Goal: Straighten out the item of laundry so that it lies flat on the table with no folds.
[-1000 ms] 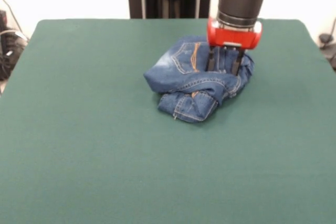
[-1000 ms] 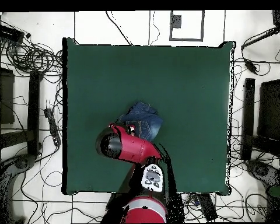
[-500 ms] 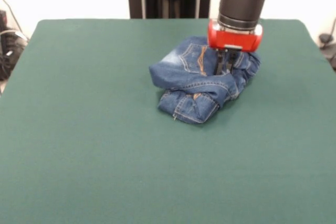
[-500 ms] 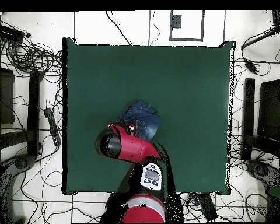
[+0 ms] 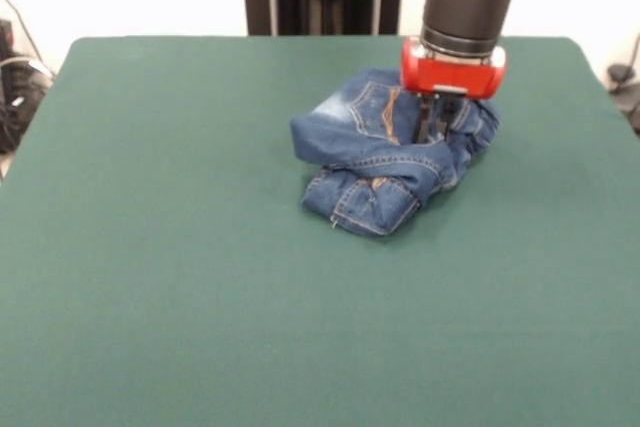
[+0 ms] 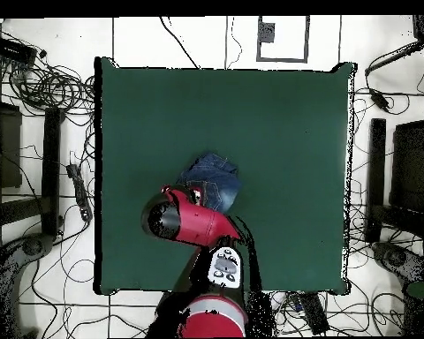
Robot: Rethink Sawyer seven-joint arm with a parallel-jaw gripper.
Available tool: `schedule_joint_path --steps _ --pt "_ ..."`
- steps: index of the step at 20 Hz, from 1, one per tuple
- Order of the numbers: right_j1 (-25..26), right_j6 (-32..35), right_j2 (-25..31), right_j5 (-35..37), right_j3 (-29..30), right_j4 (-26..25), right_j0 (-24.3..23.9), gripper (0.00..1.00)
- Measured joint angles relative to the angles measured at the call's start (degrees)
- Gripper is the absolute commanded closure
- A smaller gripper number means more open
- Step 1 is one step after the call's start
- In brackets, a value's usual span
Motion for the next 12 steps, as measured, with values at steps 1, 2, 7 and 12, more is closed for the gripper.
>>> schedule_joint_path --steps 1,2,7,12 --pt "-0.24 0.00 -0.04 0.01 0.04 0.36 0.22 1.00" --pt "-0.45 0.00 -0.17 0.01 0.12 0.66 0.48 1.00" --pt "-3.86 0.83 -2.53 2.22 1.61 3.79 4.81 1.00" --pt "-7.69 3.86 -4.88 8.83 2.32 6.64 10.13 1.00"
